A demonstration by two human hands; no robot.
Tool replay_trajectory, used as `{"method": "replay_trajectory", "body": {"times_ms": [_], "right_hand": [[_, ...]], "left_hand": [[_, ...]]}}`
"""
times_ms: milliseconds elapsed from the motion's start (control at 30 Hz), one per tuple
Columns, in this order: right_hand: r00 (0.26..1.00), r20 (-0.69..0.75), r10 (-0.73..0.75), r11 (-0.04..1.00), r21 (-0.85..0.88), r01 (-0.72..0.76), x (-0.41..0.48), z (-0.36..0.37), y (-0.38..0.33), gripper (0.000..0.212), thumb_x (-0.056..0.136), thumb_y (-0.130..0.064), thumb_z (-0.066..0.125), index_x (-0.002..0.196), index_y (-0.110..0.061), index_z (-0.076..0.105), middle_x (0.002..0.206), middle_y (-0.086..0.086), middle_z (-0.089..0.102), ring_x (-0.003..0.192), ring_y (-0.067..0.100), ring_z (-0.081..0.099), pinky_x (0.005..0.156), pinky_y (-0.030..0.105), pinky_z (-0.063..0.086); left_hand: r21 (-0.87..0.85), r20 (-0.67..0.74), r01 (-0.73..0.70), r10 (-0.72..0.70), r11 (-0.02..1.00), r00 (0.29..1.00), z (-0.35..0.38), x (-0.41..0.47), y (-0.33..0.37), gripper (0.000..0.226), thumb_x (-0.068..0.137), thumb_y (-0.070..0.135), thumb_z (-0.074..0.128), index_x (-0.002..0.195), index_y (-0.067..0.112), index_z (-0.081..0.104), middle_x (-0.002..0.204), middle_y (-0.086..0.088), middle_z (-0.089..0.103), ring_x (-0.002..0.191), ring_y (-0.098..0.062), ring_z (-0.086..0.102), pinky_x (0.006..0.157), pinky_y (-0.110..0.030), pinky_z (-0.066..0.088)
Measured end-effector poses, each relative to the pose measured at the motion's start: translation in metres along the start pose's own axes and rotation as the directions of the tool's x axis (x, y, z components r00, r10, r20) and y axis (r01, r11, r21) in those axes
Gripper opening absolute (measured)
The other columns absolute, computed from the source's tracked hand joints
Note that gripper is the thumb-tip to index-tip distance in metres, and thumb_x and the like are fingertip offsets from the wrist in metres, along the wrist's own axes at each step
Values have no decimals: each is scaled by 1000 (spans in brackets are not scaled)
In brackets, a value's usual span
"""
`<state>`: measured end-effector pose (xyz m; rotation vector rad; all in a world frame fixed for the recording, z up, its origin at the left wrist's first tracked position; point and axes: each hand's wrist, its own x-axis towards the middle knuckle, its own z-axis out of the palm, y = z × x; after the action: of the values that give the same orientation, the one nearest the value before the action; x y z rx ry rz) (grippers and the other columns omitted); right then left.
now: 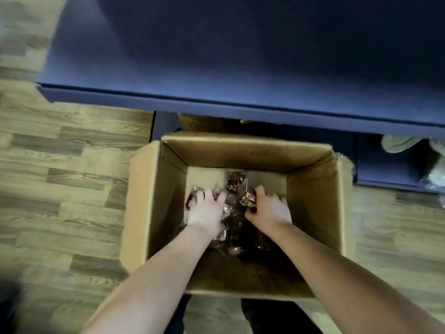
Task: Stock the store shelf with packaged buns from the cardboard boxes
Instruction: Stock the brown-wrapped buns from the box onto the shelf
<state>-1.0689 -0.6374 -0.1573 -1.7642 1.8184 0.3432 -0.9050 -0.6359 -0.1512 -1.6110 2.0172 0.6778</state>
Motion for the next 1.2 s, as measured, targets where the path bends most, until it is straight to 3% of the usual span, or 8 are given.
{"method": "replay_trajectory", "body": {"times_ms": [67, 233, 467, 733, 867, 967, 1200], "right_hand": [[1000, -4, -17, 999, 42, 17, -27, -37, -13, 47, 83, -41, 58, 119, -19, 36, 110, 6, 61, 109, 28, 55, 96, 40, 40], [984, -18, -175, 980, 95, 176, -99, -164, -39, 45, 85, -38, 58, 116, -15, 35, 107, 7, 60, 100, 29, 59, 71, 34, 44], [944, -168, -283, 958, -4, 286, -150, -320, -55, 47, 81, -35, 61, 116, -15, 36, 113, 7, 57, 103, 30, 57, 78, 35, 47], [883, -349, -314, 940, 18, 341, -205, -391, -83, 47, 77, -33, 64, 116, -17, 44, 108, 3, 55, 97, 24, 56, 78, 34, 47], [839, -467, -279, 938, 56, 343, -231, -427, -84, 45, 76, -31, 64, 115, -17, 47, 108, 2, 56, 98, 23, 55, 82, 35, 46], [810, -535, -239, 950, 42, 308, -246, -457, -63, 43, 75, -30, 64, 114, -16, 49, 108, 4, 58, 100, 24, 54, 83, 35, 46], [750, -644, -150, 978, 16, 210, -259, -532, 17, 49, 77, -26, 61, 122, -9, 51, 113, 9, 56, 107, 26, 50, 89, 35, 43]], "left_hand": [[-43, -2, 70, -70, 997, 998, -34, -33, 7, 83, 74, 41, 74, 139, 21, 26, 130, -16, 30, 124, -35, 32, 98, -42, 41], [-38, -81, 144, -147, 989, 986, -139, -119, 23, 83, 71, 46, 74, 137, 23, 29, 129, -13, 31, 121, -33, 34, 94, -41, 38], [-63, -249, 104, -116, 993, 962, -267, -179, 30, 82, 75, 40, 72, 141, 24, 25, 134, -14, 32, 125, -35, 34, 97, -43, 40], [35, -446, -32, 44, 999, 894, -346, -234, 7, 83, 75, 39, 66, 144, 27, 22, 137, -11, 30, 119, -30, 39, 92, -39, 43], [2, -552, -212, 178, 977, 815, -385, -258, -4, 82, 73, 39, 64, 143, 22, 24, 145, -9, 19, 121, -30, 40, 88, -40, 50], [27, -615, -271, 230, 962, 755, -418, -268, 6, 80, 74, 39, 65, 141, 20, 27, 151, -9, 14, 125, -30, 40, 88, -40, 50], [147, -689, -324, 332, 935, 645, -480, -256, 65, 81, 78, 37, 62, 148, 23, 23, 153, -11, 17, 135, -31, 30, 107, -38, 37]]}}
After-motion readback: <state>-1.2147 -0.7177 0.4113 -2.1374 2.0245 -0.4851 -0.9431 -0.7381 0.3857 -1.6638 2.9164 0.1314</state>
